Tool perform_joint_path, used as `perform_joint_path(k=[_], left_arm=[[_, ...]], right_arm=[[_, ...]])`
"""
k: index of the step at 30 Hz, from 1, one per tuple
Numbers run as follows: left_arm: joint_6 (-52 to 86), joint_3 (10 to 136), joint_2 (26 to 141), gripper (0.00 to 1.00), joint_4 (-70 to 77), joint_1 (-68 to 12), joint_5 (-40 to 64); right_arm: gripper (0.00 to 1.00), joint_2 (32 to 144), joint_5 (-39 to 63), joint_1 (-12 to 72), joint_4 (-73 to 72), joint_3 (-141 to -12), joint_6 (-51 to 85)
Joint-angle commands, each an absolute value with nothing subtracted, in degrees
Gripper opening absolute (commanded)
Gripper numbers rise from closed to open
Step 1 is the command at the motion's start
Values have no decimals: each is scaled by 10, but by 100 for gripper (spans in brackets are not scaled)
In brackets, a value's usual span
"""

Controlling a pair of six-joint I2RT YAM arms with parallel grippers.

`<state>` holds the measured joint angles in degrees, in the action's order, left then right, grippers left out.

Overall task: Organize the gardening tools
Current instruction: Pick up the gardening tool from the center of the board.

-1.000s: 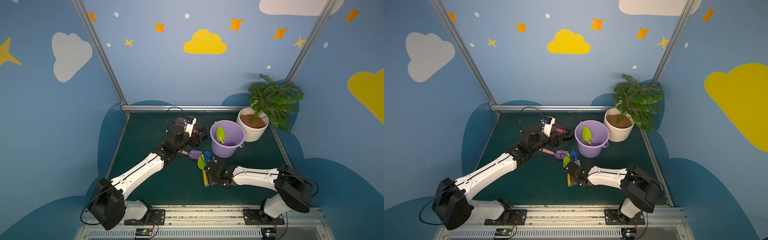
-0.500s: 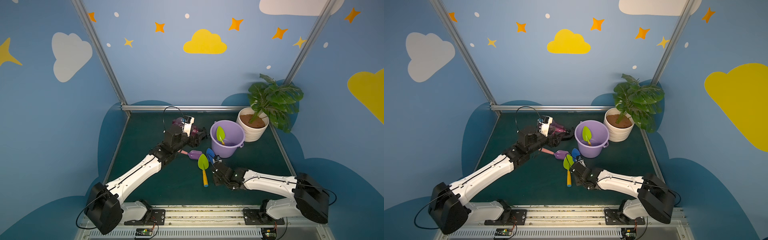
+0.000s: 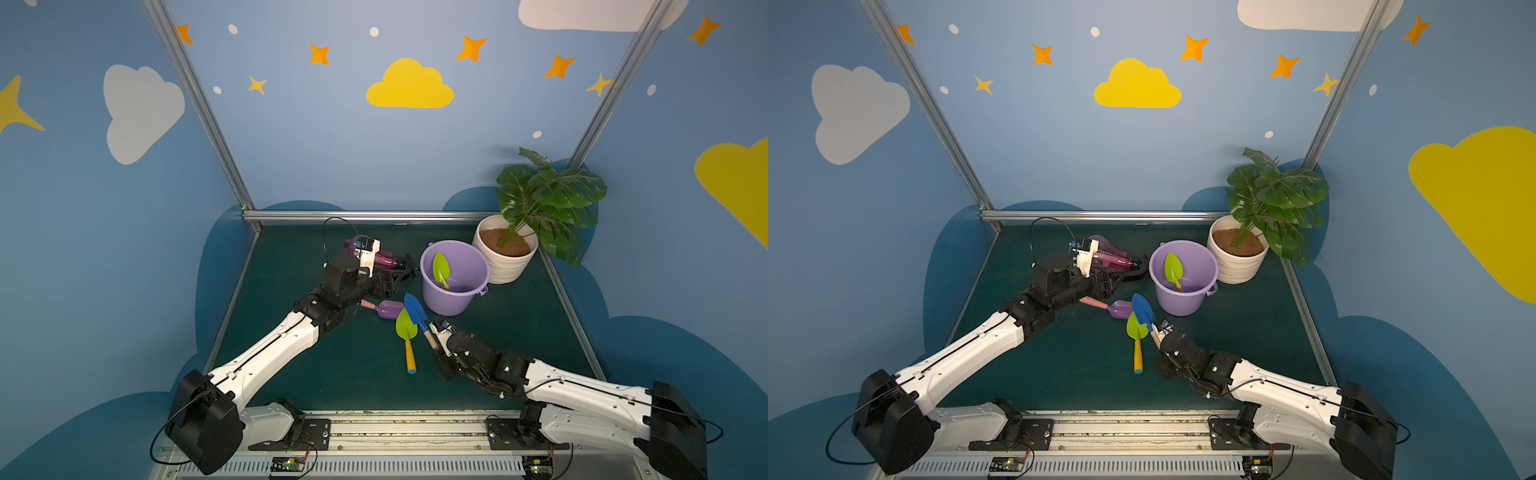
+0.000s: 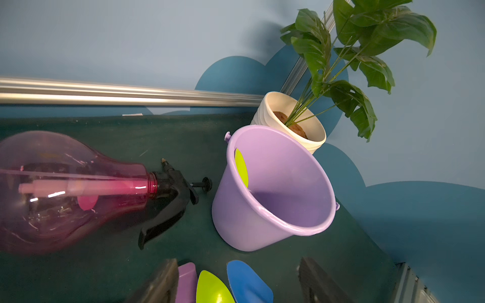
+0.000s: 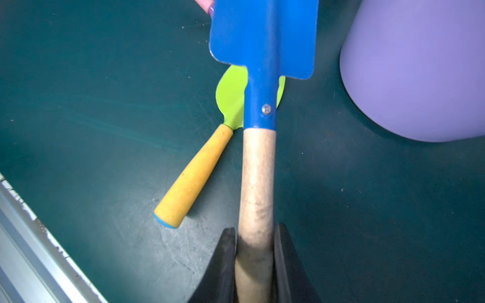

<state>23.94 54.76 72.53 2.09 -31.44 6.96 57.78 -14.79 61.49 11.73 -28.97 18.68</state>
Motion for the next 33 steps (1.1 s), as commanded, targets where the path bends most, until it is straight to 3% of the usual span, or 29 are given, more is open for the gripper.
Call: perform_joint_path(k=[1,18,33], left_arm=[[283,542,732,77,13,-305,112],[394,530,819,73,71,-302,241],[432,528,873,39,139,-308,315]], right_arm=[[0,554,-147,620,90,-279,158],[0,485,-218,646,80,-260,164],[0,489,-230,653,75,-261,166]])
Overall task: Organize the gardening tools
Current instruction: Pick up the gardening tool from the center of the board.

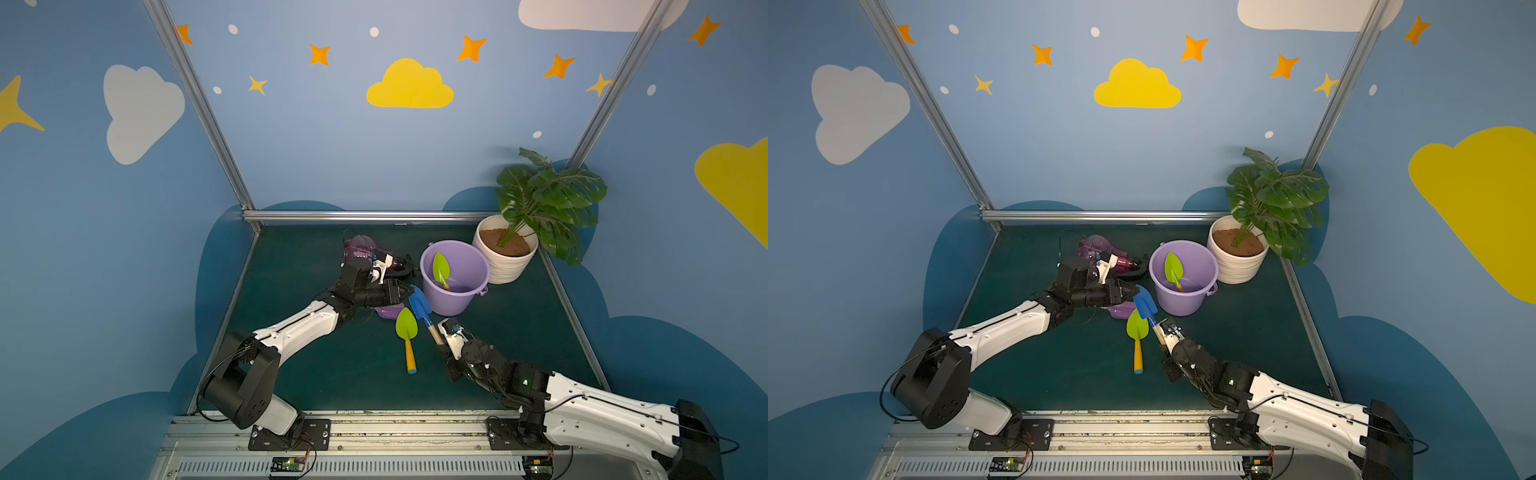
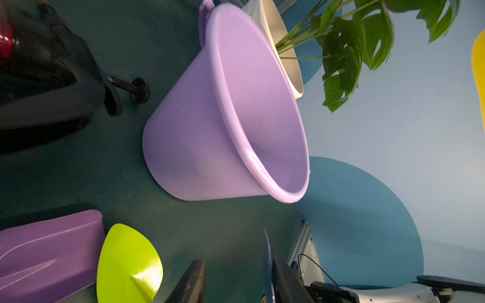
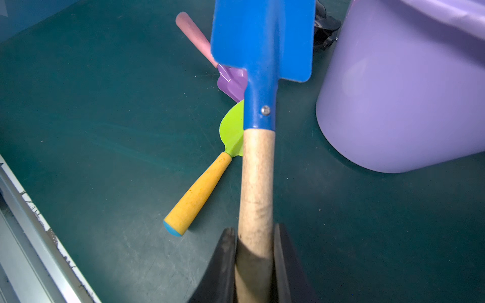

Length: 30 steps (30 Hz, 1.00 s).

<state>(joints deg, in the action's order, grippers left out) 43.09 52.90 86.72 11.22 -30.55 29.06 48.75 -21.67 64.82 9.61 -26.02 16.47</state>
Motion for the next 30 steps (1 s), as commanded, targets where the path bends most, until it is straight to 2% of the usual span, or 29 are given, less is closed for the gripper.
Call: perform_joint_path(k=[1,9,15,19,26,30], left_arm=[[433,529,874,36,141,-309,317],[428,531,873,14,143,-310,323],[425,533,871,4,145,-311,329],[417,532,861,3,146,-308,334],[374,538,814,3,129,-302,327],[323,560,786,3,88,-299,312]], right_arm=[[0,491,-230,653,75,-262,166],[0,500,-233,654,78,-266,167],[2,503,-230,655,85,-273,168],[19,501,-229,654,101,-280,174],[69,473,-249,655,124,-280,215],[83,447,-268,653,133,-272,217]])
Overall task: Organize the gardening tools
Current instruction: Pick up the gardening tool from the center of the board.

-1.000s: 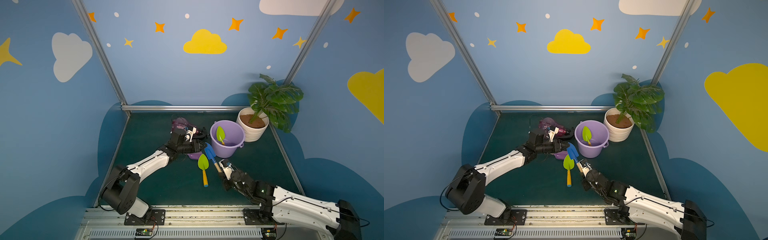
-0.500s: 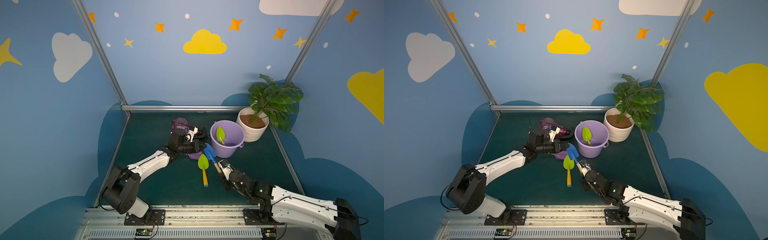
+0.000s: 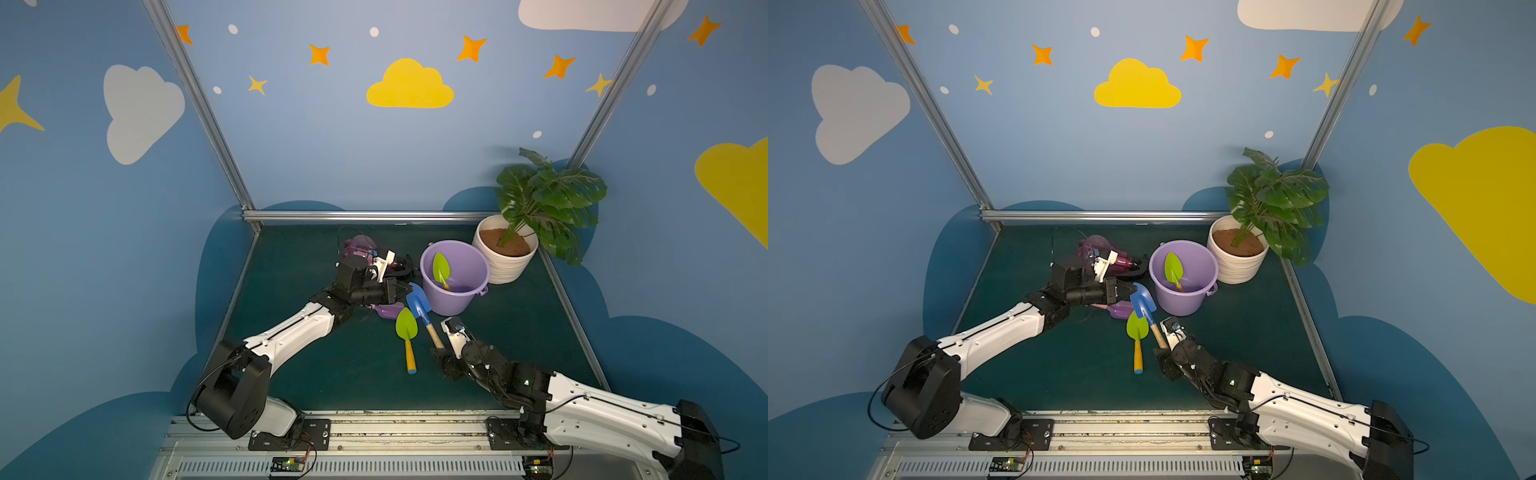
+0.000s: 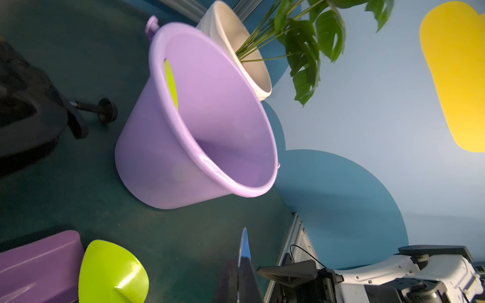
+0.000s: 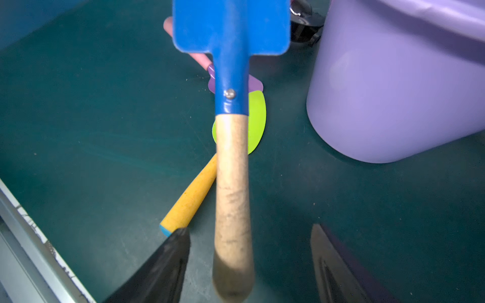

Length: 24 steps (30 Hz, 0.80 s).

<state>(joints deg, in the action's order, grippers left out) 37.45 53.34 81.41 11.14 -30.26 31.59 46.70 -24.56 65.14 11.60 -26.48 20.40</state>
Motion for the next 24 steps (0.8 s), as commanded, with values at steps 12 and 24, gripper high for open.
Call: perform_joint_path(k=[12,24], left_arm=[[211,634,724,4,80,-295,242],[188,731,801,6,165,-300,220]], right_arm=[[97,329,-299,654,141,-216,219],[97,263,-309,654,168,-196,239]])
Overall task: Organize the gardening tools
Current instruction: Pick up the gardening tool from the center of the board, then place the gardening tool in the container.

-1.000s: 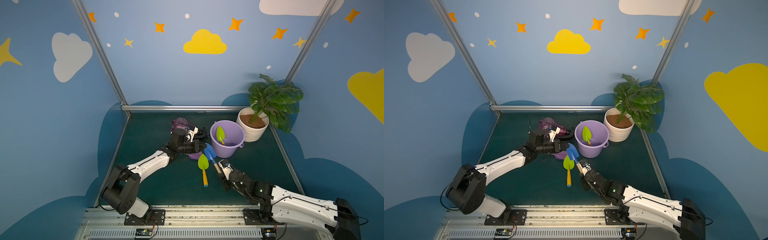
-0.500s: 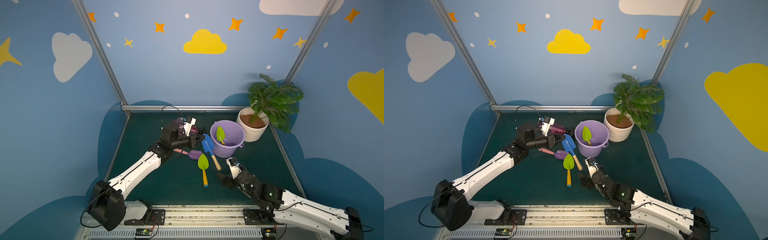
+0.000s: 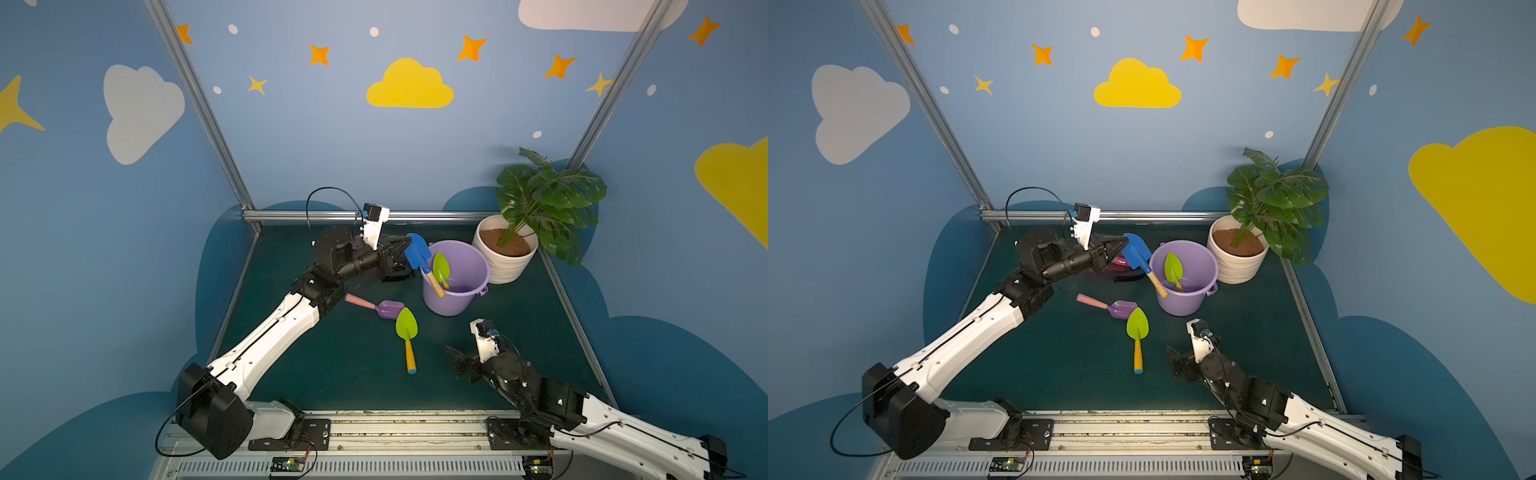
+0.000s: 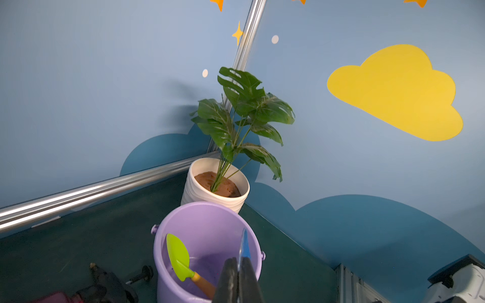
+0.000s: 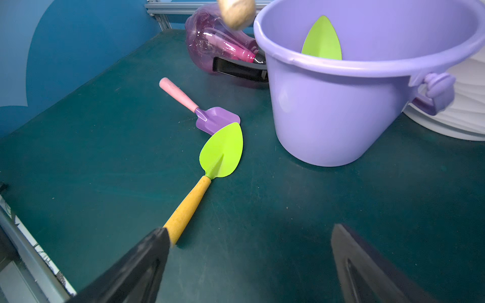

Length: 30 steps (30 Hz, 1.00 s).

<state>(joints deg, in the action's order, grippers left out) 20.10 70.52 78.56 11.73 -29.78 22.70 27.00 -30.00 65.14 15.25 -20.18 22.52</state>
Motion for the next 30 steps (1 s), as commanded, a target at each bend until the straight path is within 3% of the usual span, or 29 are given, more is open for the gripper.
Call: perform_joint_path(k=[1,10,30], left_arm=[[183,740,809,6,170,-302,217],[97,817,909,9,164,-348,184],[133,888,1099,8,163,-378,195]], right_arm=[[97,263,-308,654,169,-195,240],[97,259,-293,653,168,-190,254],[97,202,-292,655,200,-174,288]])
